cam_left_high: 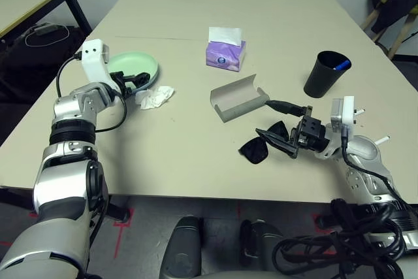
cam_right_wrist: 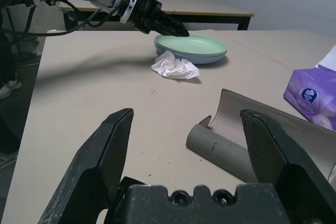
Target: Organize and tidy the items on the table.
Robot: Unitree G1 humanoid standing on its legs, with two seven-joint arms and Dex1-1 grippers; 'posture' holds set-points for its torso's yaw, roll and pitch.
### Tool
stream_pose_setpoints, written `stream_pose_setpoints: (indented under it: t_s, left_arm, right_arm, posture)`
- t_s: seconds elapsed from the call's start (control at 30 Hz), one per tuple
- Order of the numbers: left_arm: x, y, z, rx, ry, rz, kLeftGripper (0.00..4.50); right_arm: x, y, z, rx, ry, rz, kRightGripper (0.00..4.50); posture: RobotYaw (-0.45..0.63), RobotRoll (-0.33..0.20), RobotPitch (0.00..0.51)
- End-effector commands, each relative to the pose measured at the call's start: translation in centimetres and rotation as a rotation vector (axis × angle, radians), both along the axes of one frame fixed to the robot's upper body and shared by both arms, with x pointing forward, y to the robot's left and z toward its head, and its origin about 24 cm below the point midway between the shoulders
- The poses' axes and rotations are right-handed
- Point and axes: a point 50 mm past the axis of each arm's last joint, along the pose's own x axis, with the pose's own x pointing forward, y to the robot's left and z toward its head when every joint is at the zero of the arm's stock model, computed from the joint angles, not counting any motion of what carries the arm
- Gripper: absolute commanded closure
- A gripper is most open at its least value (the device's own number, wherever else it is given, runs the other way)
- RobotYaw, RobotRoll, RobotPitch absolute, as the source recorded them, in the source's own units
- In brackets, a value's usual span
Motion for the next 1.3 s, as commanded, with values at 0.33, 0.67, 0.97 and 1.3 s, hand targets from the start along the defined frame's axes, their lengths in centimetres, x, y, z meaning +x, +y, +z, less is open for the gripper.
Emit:
stream_pose_setpoints:
  t_s: [0.33, 0.67, 0.97, 1.3]
  left_arm:
    - [-2.1, -0.7, -1.6, 0.234, 0.187, -0.258, 0.03]
    - [-2.3, -0.7, -2.7, 0.245, 0.286, -0.272, 0.03]
    - [-1.9, -1.1, -3.2, 0.256, 0.304, -0.265, 0.19]
    - [-1.6, -1.1, -3.5, 0.260, 0.328, -0.268, 3.85]
  right_arm:
    - [-0.4, -0.3, 0.4, -0.004, -0.006, -0.003, 0.00]
    - [0.1, -1.1, -0.4, -0.017, 0.064, -0.103, 0.00]
    - [-0.1, -0.9, -0.3, -0.042, 0.065, -0.097, 0.00]
    - [-0.2, -0.6, 0.2, -0.035, 0.049, -0.093, 0.00]
  posture:
    - [0.15, 0.000, 0.091]
    - [0.15, 0.000, 0.089]
    - [0.15, 0.000, 0.090]
    - [0.14, 0.000, 0.090]
